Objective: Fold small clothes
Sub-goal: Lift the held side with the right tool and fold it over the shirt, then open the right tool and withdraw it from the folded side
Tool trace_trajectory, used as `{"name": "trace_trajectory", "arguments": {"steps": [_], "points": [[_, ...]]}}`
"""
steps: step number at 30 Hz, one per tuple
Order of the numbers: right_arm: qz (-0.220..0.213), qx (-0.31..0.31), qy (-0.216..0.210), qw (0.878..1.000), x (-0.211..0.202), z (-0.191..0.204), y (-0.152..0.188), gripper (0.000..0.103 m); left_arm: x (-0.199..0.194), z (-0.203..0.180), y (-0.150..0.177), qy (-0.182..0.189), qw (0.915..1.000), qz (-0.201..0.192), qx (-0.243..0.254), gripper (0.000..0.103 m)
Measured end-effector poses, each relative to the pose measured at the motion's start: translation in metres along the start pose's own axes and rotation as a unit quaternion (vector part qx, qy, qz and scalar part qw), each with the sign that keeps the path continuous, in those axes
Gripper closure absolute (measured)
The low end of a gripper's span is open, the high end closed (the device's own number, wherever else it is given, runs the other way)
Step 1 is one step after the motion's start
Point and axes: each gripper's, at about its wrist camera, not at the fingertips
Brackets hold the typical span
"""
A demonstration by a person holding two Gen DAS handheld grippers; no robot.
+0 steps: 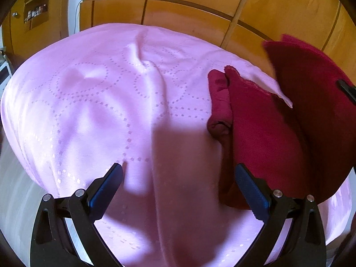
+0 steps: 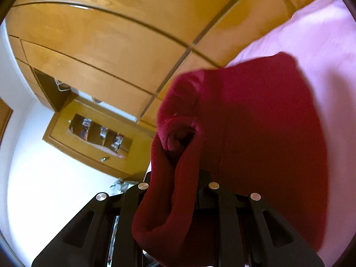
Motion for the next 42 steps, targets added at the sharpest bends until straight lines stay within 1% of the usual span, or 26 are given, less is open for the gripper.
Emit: {"name": "trace_trajectory", "arguments": {"steps": [5,9,12,14,17,18,19,20,21,22,23,24,26,28,30,31,33,35,37,39,40,42], "points": [[0.045,0.008,0.009,0.999,0.038,-0.007,0.02,0.085,0.002,0.007,-0.001,-0.005,0.9999,0.003,-0.014,0.003],[0.074,0.03,0.001,0.997,0.059,-0.011,0.037,0.085,0.002,0.012,-0.001,-0.011,0.9996,0.003,-0.026,0.003],[0.09,0.039,0.001,0.995,0.067,-0.018,0.048,0.085,0.004,0.015,-0.001,-0.013,0.9994,0.007,-0.032,0.003],[0.098,0.027,0.02,0.995,0.072,-0.02,0.054,0.085,0.005,0.016,0.0,-0.015,0.9993,0.008,-0.032,0.003],[0.111,-0.012,0.054,0.992,0.077,-0.019,0.065,0.081,0.007,0.015,-0.001,-0.016,0.9994,0.007,-0.029,0.003],[0.111,-0.022,0.056,0.992,0.077,-0.018,0.066,0.076,0.008,0.015,0.0,-0.017,0.9994,0.007,-0.028,0.003],[0.111,-0.036,0.053,0.992,0.076,-0.014,0.069,0.063,0.009,0.016,-0.001,-0.017,0.9994,0.007,-0.028,0.003],[0.112,-0.042,0.042,0.992,0.072,-0.011,0.069,0.038,0.009,0.016,-0.001,-0.018,0.9994,0.006,-0.027,0.003],[0.113,-0.045,0.024,0.992,0.067,-0.009,0.07,0.029,0.009,0.017,-0.002,-0.019,0.9994,0.005,-0.028,0.003],[0.109,-0.045,0.001,0.993,0.06,-0.005,0.07,0.024,0.009,0.018,-0.001,-0.02,0.9994,0.003,-0.03,0.003],[0.102,-0.051,-0.006,0.993,0.053,-0.002,0.069,0.024,0.009,0.019,-0.001,-0.02,0.9993,0.002,-0.032,0.003],[0.095,-0.062,-0.003,0.994,0.047,0.001,0.069,0.024,0.007,0.019,0.0,-0.02,0.9992,-0.001,-0.035,0.003],[0.075,-0.093,0.023,0.993,0.029,0.004,0.065,0.024,0.005,0.02,0.001,-0.019,0.999,-0.005,-0.04,0.003],[0.047,-0.115,0.063,0.99,0.011,0.001,0.058,0.023,0.002,0.022,0.001,-0.012,0.9988,-0.014,-0.045,0.003],[0.02,-0.126,0.109,0.986,-0.004,-0.003,0.053,0.014,-0.004,0.023,0.003,-0.004,0.9979,-0.035,-0.056,0.003],[0.003,-0.131,0.13,0.983,-0.015,-0.006,0.05,0.014,-0.008,0.024,0.004,0.001,0.9972,-0.045,-0.061,0.003],[-0.014,-0.14,0.16,0.977,-0.029,-0.011,0.047,0.011,-0.018,0.026,0.003,0.014,0.9948,-0.071,-0.072,0.003],[-0.023,-0.168,0.229,0.959,-0.037,-0.013,0.045,0.009,-0.031,0.027,0.002,0.032,0.9915,-0.098,-0.079,0.003],[-0.03,-0.198,0.274,0.941,-0.038,-0.014,0.045,0.009,-0.041,0.023,-0.001,0.061,0.9887,-0.113,-0.078,0.003],[-0.032,-0.201,0.28,0.938,-0.044,-0.019,0.044,0.009,-0.049,0.016,-0.002,0.102,0.9854,-0.119,-0.066,0.003],[-0.032,-0.196,0.279,0.94,-0.046,-0.023,0.044,0.009,-0.051,0.008,-0.002,0.117,0.985,-0.115,-0.052,0.003],[-0.027,-0.188,0.278,0.942,-0.04,-0.021,0.044,0.009,-0.05,-0.008,-0.003,0.125,0.9866,-0.103,-0.022,0.003]]}}
Point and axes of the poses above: each gripper's, at about its wrist camera, not at the fingertips, and x roughly the way its jaws point, z to its left, y to its underside, and after that the axes turned 5 degrees about -y, right-handed
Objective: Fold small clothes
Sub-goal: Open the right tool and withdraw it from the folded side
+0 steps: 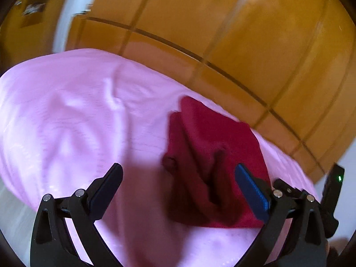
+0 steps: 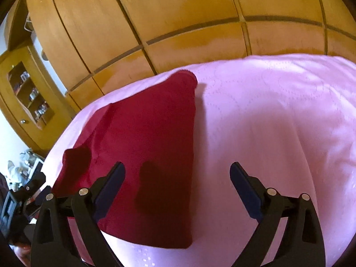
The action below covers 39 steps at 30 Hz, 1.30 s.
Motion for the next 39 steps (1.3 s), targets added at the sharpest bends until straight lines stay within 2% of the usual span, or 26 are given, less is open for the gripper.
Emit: {"name": "trace_trajectory", "arguments": {"steps": [2,5,6,7,8,9,10,13,15,16,19,22,25,28,39], "points": [[0.009,-0.01,0.006,1.0,0.005,0.0,0.005,0.009,0.012,-0.012,0.0,-0.006,0.9994,0.022,0.026,0.003],[0.025,-0.032,0.02,0.999,0.013,0.011,0.011,0.009,0.026,-0.022,-0.004,-0.019,0.9982,0.042,0.039,0.004],[0.029,-0.037,0.02,0.999,0.015,0.012,0.013,0.009,0.03,-0.023,-0.008,-0.021,0.998,0.043,0.042,0.01],[0.035,-0.042,0.017,0.998,0.018,0.016,0.015,0.006,0.034,-0.023,-0.01,-0.02,0.9979,0.046,0.041,0.03],[0.04,-0.047,0.014,0.998,0.021,0.019,0.016,0.006,0.034,-0.024,-0.008,-0.018,0.9976,0.053,0.041,0.041],[0.046,-0.052,0.012,0.997,0.022,0.021,0.018,0.006,0.036,-0.022,-0.006,-0.009,0.9965,0.073,0.039,0.061],[0.052,-0.061,0.009,0.997,0.022,0.024,0.02,0.006,0.039,-0.019,-0.006,-0.002,0.9958,0.084,0.035,0.075],[0.065,-0.086,0.001,0.994,0.023,0.033,0.025,0.006,0.043,-0.013,-0.003,-0.013,0.9947,0.095,0.037,0.078],[0.085,-0.105,0.011,0.991,0.03,0.036,0.032,0.004,0.049,-0.005,0.006,-0.02,0.9927,0.114,0.034,0.077],[0.094,-0.11,0.015,0.989,0.035,0.036,0.037,0.004,0.054,0.003,0.011,-0.017,0.9922,0.121,0.022,0.073],[0.079,-0.127,0.013,0.989,0.034,0.036,0.043,0.004,0.051,0.013,0.019,-0.013,0.9945,0.102,0.019,0.063],[0.077,-0.118,0.007,0.99,0.031,0.034,0.042,0.004,0.045,0.004,0.017,-0.042,0.9939,0.093,0.042,0.054],[0.073,-0.109,0.005,0.991,0.028,0.033,0.042,0.004,0.044,0.002,0.013,-0.061,0.9931,0.092,0.04,0.043],[0.073,-0.099,-0.001,0.992,0.024,0.03,0.042,0.004,0.043,-0.001,0.012,-0.073,0.9923,0.088,0.047,0.038],[0.077,-0.093,-0.005,0.993,0.027,0.031,0.041,0.004,0.041,-0.004,0.011,-0.105,0.9889,0.079,0.07,0.03]]}}
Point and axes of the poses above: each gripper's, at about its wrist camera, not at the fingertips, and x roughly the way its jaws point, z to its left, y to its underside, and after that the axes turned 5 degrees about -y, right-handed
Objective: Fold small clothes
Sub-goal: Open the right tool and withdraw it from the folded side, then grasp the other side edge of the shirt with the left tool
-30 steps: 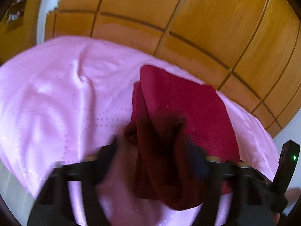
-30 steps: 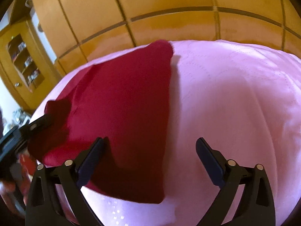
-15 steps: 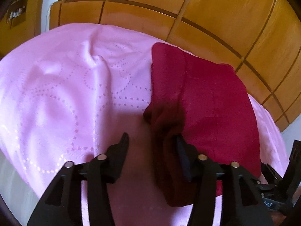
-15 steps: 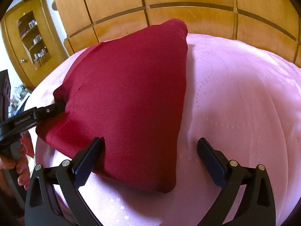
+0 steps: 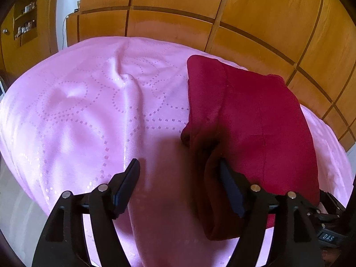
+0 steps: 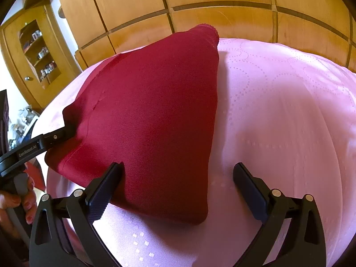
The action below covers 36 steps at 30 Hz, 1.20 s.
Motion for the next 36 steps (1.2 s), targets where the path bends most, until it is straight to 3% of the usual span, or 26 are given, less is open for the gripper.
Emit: {"name": "trace_trajectory", "arguments": {"steps": [5,12,21,25,28,30,33,36], "points": [[0.003,0.012,-0.01,1.0,-0.006,-0.007,-0.005,0.004,-0.008,-0.001,-0.005,-0.007,0.9999,-0.007,0.01,0.026],[-0.033,0.058,0.003,0.998,-0.027,-0.035,-0.021,0.004,-0.024,0.001,-0.019,-0.016,0.9991,-0.034,0.021,0.02],[-0.091,0.008,0.024,0.996,-0.027,-0.021,-0.088,0.004,-0.023,-0.017,-0.072,-0.019,0.9956,-0.074,0.053,0.02],[-0.048,-0.041,0.061,0.996,0.012,-0.004,-0.115,0.004,0.001,-0.047,-0.094,-0.032,0.9911,-0.059,0.115,0.02],[-0.06,-0.045,0.059,0.995,0.025,-0.002,-0.126,0.004,0.019,-0.067,-0.099,-0.054,0.9846,-0.053,0.158,0.021],[-0.047,-0.058,0.1,0.992,0.043,-0.005,-0.131,0.004,0.04,-0.076,-0.101,-0.075,0.9795,-0.039,0.183,0.021],[-0.015,-0.037,0.124,0.991,0.061,-0.026,-0.126,0.004,0.065,-0.079,-0.1,-0.073,0.9794,-0.016,0.187,0.021],[-0.007,0.006,0.107,0.994,0.063,-0.048,-0.115,0.004,0.071,-0.079,-0.094,-0.063,0.9804,-0.02,0.186,0.02]]}}
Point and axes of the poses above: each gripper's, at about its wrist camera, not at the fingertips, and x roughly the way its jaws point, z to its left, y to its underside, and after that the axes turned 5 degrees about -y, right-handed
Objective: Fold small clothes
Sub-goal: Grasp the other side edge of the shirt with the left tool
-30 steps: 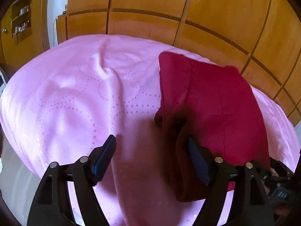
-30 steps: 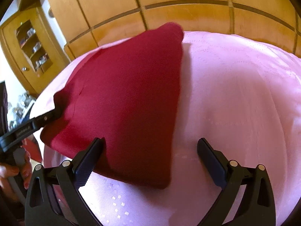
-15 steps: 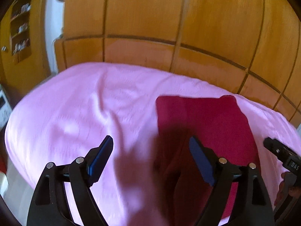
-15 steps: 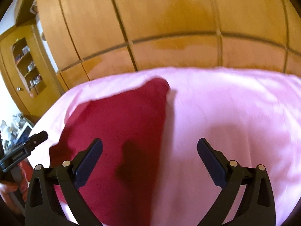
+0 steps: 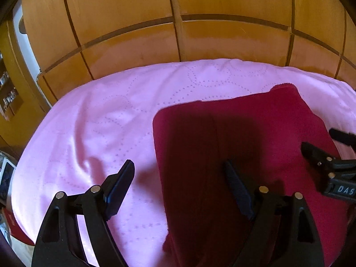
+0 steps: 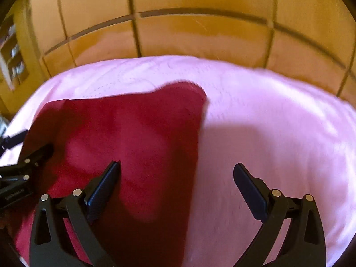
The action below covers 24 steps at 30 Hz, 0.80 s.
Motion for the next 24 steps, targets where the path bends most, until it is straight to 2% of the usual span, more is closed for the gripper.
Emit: {"name": "trace_trajectory", "arguments": {"steps": [3,5,7,8,9,11,13,20,22,24], "points": [[0.0,0.016,-0.002,1.0,0.002,-0.003,0.003,0.004,0.007,-0.002,0.007,-0.003,1.0,-0.004,0.0,0.02],[0.004,0.007,-0.001,1.0,0.008,-0.001,0.0,0.004,0.018,0.002,0.009,0.016,0.9997,0.001,-0.016,0.02],[0.008,0.011,-0.009,1.0,0.017,-0.002,-0.003,0.004,0.032,0.012,0.011,0.043,0.9983,0.005,-0.039,0.012],[0.009,0.019,-0.017,1.0,0.02,-0.003,-0.004,0.004,0.037,0.018,0.013,0.057,0.9969,0.01,-0.054,0.012],[0.009,0.024,-0.023,0.999,0.023,-0.003,-0.004,0.004,0.045,0.024,0.014,0.081,0.9932,0.021,-0.08,0.009],[-0.001,0.02,-0.027,0.999,0.022,-0.001,-0.002,0.004,0.052,0.03,0.018,0.105,0.9885,0.032,-0.104,0.006],[-0.007,0.025,-0.037,0.999,0.021,-0.004,0.001,0.003,0.05,0.03,0.02,0.107,0.988,0.031,-0.106,0.006],[-0.015,0.045,-0.08,0.996,0.01,-0.011,0.006,0.003,0.022,0.03,0.032,0.082,0.9903,0.011,-0.112,0.004],[-0.018,0.054,-0.093,0.994,0.002,-0.012,0.011,0.003,0.014,0.036,0.038,0.084,0.989,0.014,-0.121,0.003],[-0.024,0.065,-0.103,0.992,-0.006,-0.015,0.017,0.003,0.007,0.044,0.046,0.098,0.9843,0.023,-0.145,0.003]]}}
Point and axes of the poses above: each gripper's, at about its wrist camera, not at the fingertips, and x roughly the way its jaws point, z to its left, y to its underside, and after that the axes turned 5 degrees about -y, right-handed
